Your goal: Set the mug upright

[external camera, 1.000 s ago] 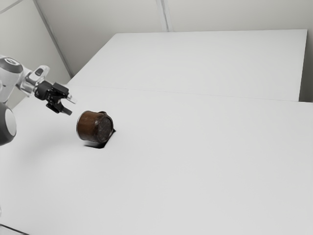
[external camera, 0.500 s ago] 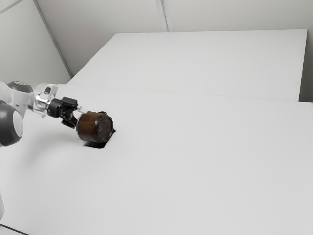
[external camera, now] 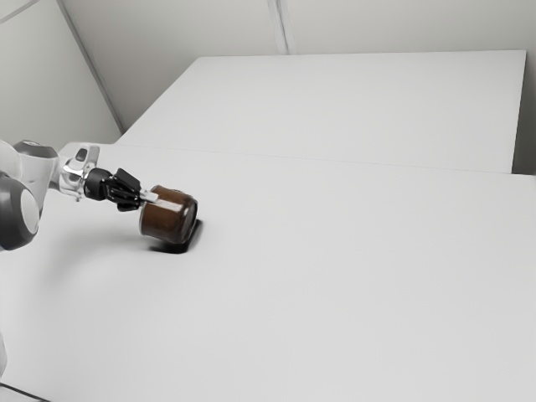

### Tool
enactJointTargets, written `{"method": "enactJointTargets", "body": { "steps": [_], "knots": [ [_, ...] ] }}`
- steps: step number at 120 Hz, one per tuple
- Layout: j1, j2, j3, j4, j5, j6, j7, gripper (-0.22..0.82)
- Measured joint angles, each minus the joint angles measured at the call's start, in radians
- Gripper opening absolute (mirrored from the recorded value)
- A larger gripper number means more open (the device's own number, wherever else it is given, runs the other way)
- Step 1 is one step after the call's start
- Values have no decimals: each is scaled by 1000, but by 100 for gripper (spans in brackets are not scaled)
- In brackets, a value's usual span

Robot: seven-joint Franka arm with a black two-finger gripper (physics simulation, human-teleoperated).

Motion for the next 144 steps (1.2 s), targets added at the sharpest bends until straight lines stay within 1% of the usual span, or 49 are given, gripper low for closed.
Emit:
{"method": "enactJointTargets", "body": {
  "steps": [8, 20, 36, 43, 52, 60, 70, 82, 88, 98, 112, 130, 144],
  "knots": [
    [-1, -11, 0, 0, 1, 0, 2, -12],
    [-8, -59, -1, -2, 11, 1, 3, -15],
    [-74, -174, -5, -5, 127, 21, -14, -17],
    [-103, -226, -33, -14, 220, 54, -30, -17],
    [-126, -281, -91, -22, 369, 109, -63, -18],
    [-149, -321, -128, -35, 495, 164, -95, -18],
    [-158, -392, -191, -91, 655, 247, -142, -18],
    [-161, -442, -292, -146, 857, 350, -216, -18],
    [-171, -457, -324, -179, 935, 402, -255, -18],
    [-179, -495, -346, -257, 1013, 491, -315, -18],
    [-175, -508, -372, -328, 1082, 606, -388, -18],
    [-183, -524, -380, -428, 1122, 735, -468, -18],
    [-186, -530, -386, -475, 1132, 813, -521, -18]
  ]
}}
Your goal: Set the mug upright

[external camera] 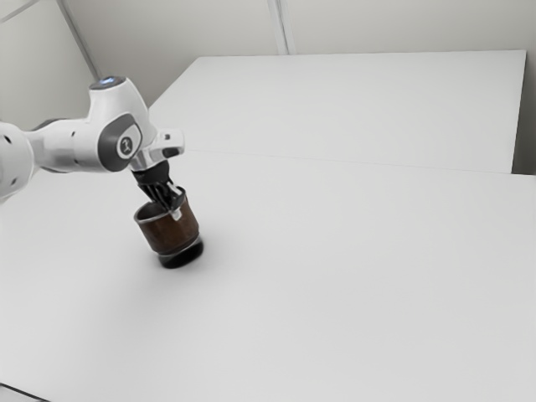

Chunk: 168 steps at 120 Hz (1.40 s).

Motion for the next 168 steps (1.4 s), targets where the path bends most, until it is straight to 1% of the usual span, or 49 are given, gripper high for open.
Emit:
{"method": "enactJointTargets", "body": {
  "steps": [25, 34, 37, 51, 58, 68, 80, 94, 114, 131, 147, 168],
  "knots": [
    [-17, 13, -1, -57, 7, 92, -77, -18],
    [-20, 19, -1, -71, 6, 112, -100, -14],
    [-21, 21, -1, -73, 4, 117, -105, -10],
    [-21, 25, -3, -76, -9, 135, -125, 16],
    [-20, 21, -11, -77, -14, 141, -133, 27],
    [-25, 4, -24, -76, -18, 146, -144, 38],
    [-32, -19, -35, -46, -22, 132, -155, 46],
    [-43, -18, -37, 83, -25, 51, -163, 52],
    [-36, -2, -35, 339, -20, -156, -173, 57],
    [-23, 7, -35, 477, -16, -314, -180, 59],
    [-33, 16, -34, 547, -16, -423, -185, 59],
    [-49, 16, -34, 561, -20, -504, -191, 60]
  ]
}}
